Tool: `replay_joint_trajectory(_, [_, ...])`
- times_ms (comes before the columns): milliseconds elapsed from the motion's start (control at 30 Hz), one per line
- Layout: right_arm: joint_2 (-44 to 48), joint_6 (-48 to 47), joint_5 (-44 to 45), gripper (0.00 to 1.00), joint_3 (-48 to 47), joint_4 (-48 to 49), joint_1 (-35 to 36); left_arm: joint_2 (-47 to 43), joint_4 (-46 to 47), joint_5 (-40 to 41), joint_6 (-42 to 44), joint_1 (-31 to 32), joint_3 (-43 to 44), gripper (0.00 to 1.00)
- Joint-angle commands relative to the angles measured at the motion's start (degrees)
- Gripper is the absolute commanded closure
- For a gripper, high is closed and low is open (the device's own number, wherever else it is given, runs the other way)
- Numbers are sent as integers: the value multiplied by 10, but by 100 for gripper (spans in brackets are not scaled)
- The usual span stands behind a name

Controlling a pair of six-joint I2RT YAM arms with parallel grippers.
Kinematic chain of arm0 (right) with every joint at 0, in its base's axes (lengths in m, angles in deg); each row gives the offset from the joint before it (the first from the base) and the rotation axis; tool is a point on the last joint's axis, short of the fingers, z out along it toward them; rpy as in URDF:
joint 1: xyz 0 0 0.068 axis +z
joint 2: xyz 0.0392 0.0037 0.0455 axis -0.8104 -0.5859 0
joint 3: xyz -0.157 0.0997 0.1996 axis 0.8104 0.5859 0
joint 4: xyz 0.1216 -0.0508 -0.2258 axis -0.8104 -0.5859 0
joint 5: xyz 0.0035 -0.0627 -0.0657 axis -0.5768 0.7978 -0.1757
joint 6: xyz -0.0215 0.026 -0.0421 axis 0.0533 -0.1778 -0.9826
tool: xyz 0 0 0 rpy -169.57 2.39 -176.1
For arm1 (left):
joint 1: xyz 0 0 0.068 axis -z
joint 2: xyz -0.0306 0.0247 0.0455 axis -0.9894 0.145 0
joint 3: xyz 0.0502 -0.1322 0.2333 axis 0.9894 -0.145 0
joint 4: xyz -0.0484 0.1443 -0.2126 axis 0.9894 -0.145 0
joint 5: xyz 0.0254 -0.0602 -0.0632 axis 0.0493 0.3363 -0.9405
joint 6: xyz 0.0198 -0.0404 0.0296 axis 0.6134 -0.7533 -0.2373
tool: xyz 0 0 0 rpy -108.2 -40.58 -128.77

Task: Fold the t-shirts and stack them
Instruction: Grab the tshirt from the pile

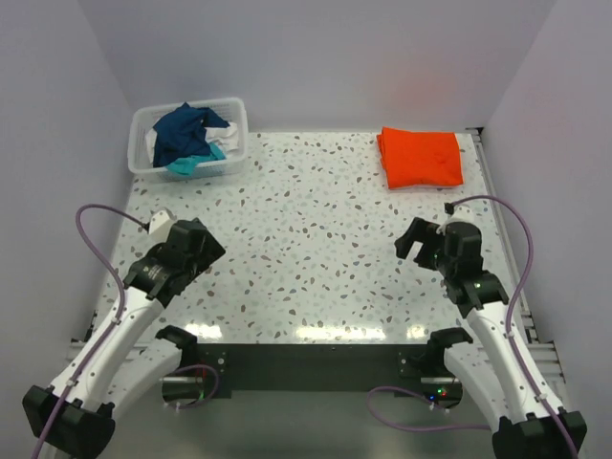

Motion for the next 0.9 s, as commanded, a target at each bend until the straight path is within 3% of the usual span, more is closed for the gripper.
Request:
replay_joint_trajectory(0, [19, 5, 9, 1, -17, 30, -1, 24, 24, 25, -13, -4, 43, 0])
replay_joint_trajectory(233, [0, -7, -36, 1, -22, 58, -1, 159, 71, 52, 33, -24, 194, 0])
replay_joint_trajectory(500, [-27, -18, -56, 1, -26, 71, -2, 367, 193, -23, 145, -164, 361, 0])
replay_joint_trajectory(633, [-30, -24, -50, 1, -18, 78, -2, 457, 187, -70, 179, -234, 455, 0])
replay_joint_trajectory(867, [-48, -30, -42, 1, -32, 76, -2, 613, 196, -127, 216, -294, 571, 4])
